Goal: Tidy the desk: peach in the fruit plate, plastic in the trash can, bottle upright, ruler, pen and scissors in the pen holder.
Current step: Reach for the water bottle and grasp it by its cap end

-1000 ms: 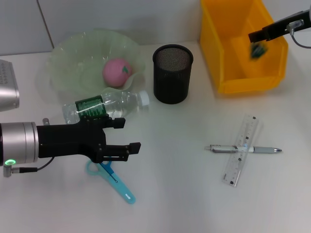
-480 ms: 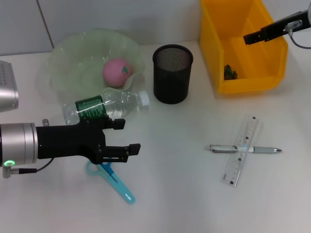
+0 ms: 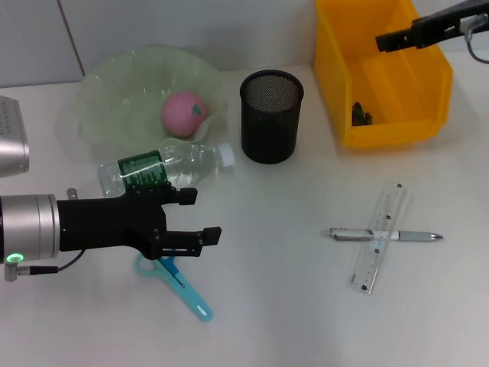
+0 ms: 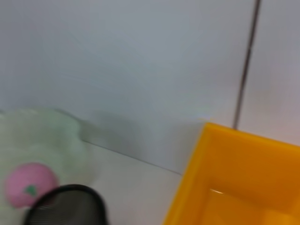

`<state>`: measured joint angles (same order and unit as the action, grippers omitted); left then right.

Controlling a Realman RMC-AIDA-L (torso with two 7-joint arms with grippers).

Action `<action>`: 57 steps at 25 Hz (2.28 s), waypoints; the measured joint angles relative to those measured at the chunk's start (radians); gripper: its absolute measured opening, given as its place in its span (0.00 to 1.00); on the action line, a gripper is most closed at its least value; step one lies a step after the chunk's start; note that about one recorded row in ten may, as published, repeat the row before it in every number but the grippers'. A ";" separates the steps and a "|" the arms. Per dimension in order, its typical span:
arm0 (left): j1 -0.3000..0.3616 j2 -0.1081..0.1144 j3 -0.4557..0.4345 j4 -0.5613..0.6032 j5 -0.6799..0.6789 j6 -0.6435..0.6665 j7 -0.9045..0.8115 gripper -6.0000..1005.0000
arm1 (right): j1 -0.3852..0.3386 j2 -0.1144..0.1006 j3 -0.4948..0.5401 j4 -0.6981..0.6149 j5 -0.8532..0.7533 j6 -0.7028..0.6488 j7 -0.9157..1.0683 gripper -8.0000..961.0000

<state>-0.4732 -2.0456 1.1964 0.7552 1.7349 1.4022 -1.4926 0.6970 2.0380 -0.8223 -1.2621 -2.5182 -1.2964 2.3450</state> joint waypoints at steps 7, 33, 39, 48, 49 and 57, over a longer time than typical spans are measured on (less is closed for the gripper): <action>0.001 0.001 0.000 -0.001 0.000 0.003 0.000 0.84 | -0.075 0.001 0.008 -0.140 0.135 -0.169 -0.009 0.78; 0.001 0.001 0.000 -0.002 -0.001 0.034 -0.022 0.84 | -0.232 -0.086 0.212 0.325 0.478 -0.576 -0.735 0.78; -0.003 0.001 0.000 -0.002 -0.001 0.038 -0.039 0.84 | -0.229 -0.132 0.229 0.503 0.475 -0.595 -0.855 0.78; -0.003 0.001 0.000 0.001 -0.002 0.049 -0.040 0.84 | -0.227 -0.129 0.218 0.555 0.410 -0.593 -0.897 0.78; -0.003 0.001 0.000 0.001 -0.002 0.049 -0.040 0.84 | -0.227 -0.129 0.217 0.556 0.403 -0.592 -0.898 0.78; -0.010 0.001 0.000 -0.002 0.000 0.074 -0.059 0.84 | -0.231 -0.129 0.214 0.551 0.379 -0.589 -0.899 0.78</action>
<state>-0.4833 -2.0448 1.1965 0.7534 1.7349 1.4759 -1.5519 0.4662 1.9095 -0.6087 -0.7106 -2.1390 -1.8856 1.4462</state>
